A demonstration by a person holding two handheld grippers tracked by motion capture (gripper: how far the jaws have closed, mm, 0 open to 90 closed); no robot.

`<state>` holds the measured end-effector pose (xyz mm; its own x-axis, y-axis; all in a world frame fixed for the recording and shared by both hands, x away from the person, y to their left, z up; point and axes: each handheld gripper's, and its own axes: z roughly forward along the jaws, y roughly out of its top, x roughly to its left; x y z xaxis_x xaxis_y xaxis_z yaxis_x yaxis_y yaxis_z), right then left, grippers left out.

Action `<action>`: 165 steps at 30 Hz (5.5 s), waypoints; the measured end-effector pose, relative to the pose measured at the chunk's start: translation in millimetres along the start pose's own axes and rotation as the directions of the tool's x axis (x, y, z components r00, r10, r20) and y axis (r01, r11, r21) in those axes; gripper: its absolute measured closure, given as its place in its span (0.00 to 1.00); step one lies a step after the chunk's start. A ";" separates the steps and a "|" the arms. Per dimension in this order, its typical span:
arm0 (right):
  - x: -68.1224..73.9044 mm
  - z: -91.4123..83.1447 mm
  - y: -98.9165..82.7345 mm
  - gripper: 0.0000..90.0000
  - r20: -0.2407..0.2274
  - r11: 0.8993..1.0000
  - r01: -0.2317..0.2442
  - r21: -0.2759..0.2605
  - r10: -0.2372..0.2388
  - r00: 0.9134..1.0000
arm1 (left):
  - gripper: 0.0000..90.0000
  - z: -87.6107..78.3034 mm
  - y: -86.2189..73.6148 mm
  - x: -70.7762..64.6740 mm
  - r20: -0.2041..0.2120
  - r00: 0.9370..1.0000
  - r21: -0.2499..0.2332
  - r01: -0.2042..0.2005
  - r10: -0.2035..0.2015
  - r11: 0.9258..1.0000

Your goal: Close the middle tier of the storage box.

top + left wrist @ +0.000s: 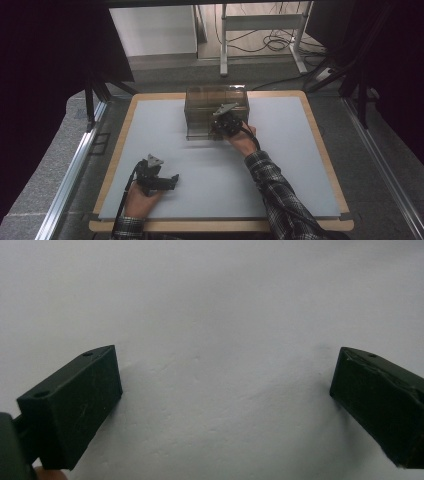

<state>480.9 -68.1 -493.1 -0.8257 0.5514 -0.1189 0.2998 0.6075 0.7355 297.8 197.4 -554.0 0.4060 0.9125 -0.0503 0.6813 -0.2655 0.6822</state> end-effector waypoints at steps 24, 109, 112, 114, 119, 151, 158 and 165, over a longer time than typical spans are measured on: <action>4.0 -17.0 16.3 0.77 -0.025 1.000 0.023 -0.019 -0.024 0.999 | 0.01 0.2 -0.1 0.1 -0.001 1.000 -0.001 -0.001 0.001 1.000; 21.9 -44.9 -46.6 0.61 -0.088 0.999 0.049 0.008 -0.048 0.995 | 0.01 0.0 0.0 -0.2 0.000 1.000 0.000 0.001 -0.001 1.000; 20.4 -43.8 -47.7 0.61 -0.090 0.999 0.041 0.008 -0.040 0.995 | 0.01 0.0 0.0 -0.2 0.000 1.000 0.000 0.001 -0.001 1.000; 19.6 -43.2 -48.2 0.62 -0.096 0.999 0.032 0.009 -0.031 0.995 | 0.01 0.0 0.0 -0.2 0.000 1.000 0.000 0.001 -0.001 1.000; 17.7 -42.1 -49.1 0.65 -0.095 1.000 0.028 0.011 -0.027 0.995 | 0.01 0.0 0.0 -0.2 -0.001 1.000 0.000 0.000 0.000 1.000; 16.1 -33.7 -46.0 0.60 -0.082 0.999 0.029 0.026 -0.026 0.996 | 0.01 0.0 0.0 -0.1 -0.001 1.000 0.000 0.000 0.000 1.000; 14.3 -32.4 -43.9 0.59 -0.080 0.999 0.028 0.028 -0.025 0.996 | 0.01 0.0 0.0 -0.2 0.000 1.000 0.000 0.001 -0.001 1.000; 11.3 -31.4 -42.1 0.56 -0.075 0.999 0.026 0.028 -0.024 0.997 | 0.01 0.0 0.0 -0.2 0.000 1.000 0.000 0.001 -0.001 1.000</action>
<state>444.0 -105.5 -504.4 -0.8663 0.4920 -0.0859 0.2914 0.6376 0.7131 297.8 197.2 -554.0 0.4053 0.9128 -0.0506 0.6814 -0.2647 0.6824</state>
